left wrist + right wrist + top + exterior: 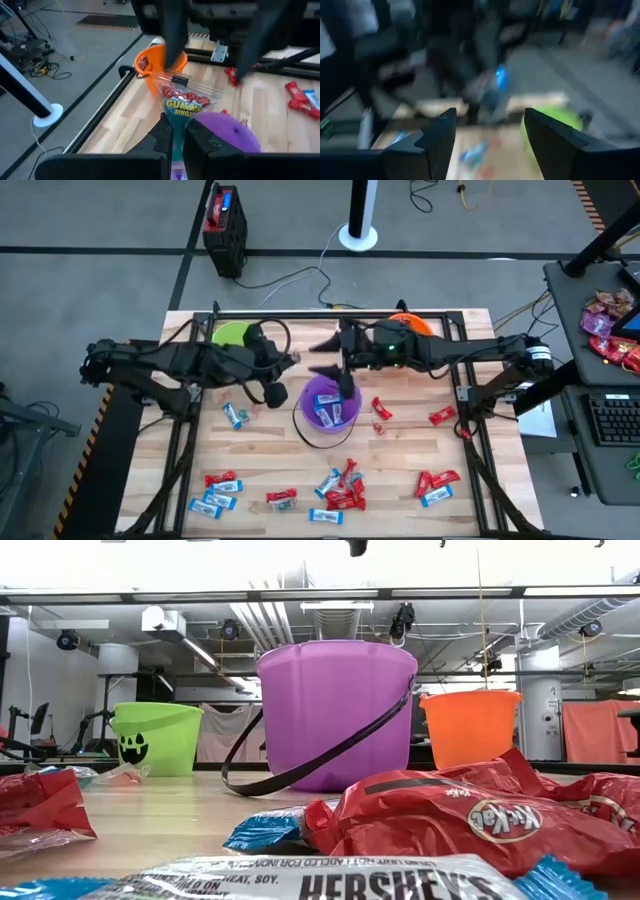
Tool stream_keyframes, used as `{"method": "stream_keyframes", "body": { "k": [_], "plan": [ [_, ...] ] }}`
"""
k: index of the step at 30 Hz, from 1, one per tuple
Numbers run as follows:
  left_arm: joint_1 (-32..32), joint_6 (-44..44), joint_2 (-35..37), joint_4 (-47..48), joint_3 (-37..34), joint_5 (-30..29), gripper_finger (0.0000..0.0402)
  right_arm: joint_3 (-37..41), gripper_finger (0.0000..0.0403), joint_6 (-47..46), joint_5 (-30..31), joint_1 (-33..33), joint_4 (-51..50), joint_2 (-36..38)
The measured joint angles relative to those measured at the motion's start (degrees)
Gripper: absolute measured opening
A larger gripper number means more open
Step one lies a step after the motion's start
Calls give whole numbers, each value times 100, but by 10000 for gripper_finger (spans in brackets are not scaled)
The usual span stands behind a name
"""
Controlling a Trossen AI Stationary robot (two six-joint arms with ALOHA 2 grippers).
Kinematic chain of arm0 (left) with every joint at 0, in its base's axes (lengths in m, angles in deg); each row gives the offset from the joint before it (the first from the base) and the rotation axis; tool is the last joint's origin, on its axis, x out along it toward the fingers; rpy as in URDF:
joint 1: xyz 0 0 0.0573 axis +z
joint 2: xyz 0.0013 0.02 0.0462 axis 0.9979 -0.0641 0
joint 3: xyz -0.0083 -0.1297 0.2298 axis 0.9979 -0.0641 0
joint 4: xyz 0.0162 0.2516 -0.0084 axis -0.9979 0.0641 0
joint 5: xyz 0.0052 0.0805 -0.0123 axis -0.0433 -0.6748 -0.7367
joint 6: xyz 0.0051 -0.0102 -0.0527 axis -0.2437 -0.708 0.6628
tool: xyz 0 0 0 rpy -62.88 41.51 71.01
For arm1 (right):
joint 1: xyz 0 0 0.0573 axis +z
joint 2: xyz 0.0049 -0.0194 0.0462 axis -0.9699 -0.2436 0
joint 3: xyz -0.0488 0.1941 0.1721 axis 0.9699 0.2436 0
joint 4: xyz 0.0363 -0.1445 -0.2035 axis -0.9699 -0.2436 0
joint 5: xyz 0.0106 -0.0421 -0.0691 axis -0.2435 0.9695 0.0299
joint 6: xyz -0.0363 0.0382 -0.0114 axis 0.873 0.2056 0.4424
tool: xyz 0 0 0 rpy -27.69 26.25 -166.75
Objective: Sort candy by brand, put in halloween buckets
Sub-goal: Put the blue gummy into the orange bucket
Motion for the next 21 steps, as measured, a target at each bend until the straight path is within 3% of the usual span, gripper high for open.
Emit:
{"method": "stream_keyframes", "body": {
  "k": [12,21],
  "plan": [
    [19,-4,-632,-742,26,-144,7,-57,217,-163,82,0,252,-110],
    [18,53,-670,-730,129,-417,6,-52,144,-123,251,0,-88,-113]
  ]
}}
